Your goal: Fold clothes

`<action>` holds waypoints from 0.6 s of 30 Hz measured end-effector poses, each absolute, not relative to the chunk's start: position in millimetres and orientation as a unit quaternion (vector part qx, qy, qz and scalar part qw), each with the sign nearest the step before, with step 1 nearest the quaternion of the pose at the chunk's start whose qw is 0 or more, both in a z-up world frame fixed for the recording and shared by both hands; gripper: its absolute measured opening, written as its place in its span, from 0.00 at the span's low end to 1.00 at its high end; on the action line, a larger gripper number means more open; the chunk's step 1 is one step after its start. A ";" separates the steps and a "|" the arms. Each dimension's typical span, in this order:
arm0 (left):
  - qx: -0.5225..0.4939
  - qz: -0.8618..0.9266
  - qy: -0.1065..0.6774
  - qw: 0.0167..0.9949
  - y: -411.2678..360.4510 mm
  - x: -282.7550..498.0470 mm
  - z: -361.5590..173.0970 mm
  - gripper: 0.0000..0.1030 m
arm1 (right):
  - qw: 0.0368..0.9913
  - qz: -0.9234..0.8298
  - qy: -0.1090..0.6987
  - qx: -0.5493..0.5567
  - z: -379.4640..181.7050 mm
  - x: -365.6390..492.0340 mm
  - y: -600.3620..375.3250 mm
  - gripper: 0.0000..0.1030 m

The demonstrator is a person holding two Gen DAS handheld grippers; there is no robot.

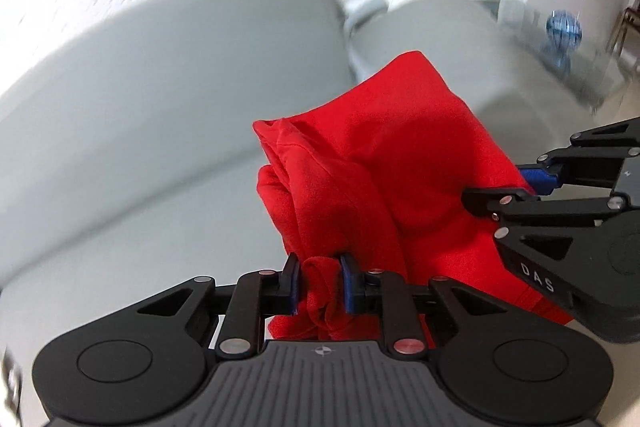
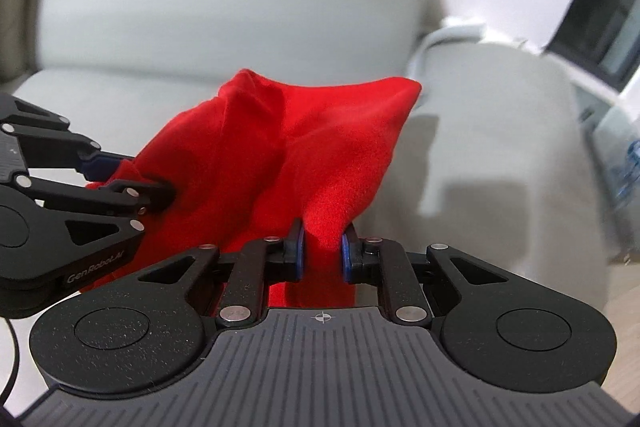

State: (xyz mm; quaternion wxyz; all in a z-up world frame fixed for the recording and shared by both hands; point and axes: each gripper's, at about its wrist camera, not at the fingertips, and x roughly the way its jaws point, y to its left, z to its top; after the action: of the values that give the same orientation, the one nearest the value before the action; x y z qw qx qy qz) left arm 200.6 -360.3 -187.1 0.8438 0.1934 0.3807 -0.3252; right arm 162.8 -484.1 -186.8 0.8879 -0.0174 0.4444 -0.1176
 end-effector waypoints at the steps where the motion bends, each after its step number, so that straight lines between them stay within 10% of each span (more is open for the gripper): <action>1: 0.188 -0.325 0.374 0.848 -374.5 208.4 -188.9 0.18 | 0.890 -0.123 0.439 -0.014 -186.5 170.8 -499.9 0.17; 4: 0.189 -0.304 0.383 0.852 -401.1 229.0 -212.2 0.34 | 0.894 -0.133 0.428 0.006 -195.3 198.9 -552.0 0.22; 6: 0.198 -0.275 0.408 0.848 -418.1 242.2 -234.8 0.64 | 0.885 -0.138 0.445 0.024 -212.7 210.8 -571.6 0.39; 11: 0.170 -0.252 0.463 0.833 -394.0 244.3 -274.4 0.74 | 0.850 -0.201 0.480 0.081 -254.7 206.9 -597.4 0.57; 18: 0.125 -0.241 0.485 0.832 -304.7 201.7 -264.0 0.76 | 0.865 -0.182 0.458 0.095 -240.4 156.3 -557.3 0.58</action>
State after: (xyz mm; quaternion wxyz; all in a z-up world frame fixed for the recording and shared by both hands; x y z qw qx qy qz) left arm 201.7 -304.7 -264.0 0.8315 0.1252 0.4846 -0.2409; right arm 156.3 -557.3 -240.4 0.8650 0.0951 0.4577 -0.1822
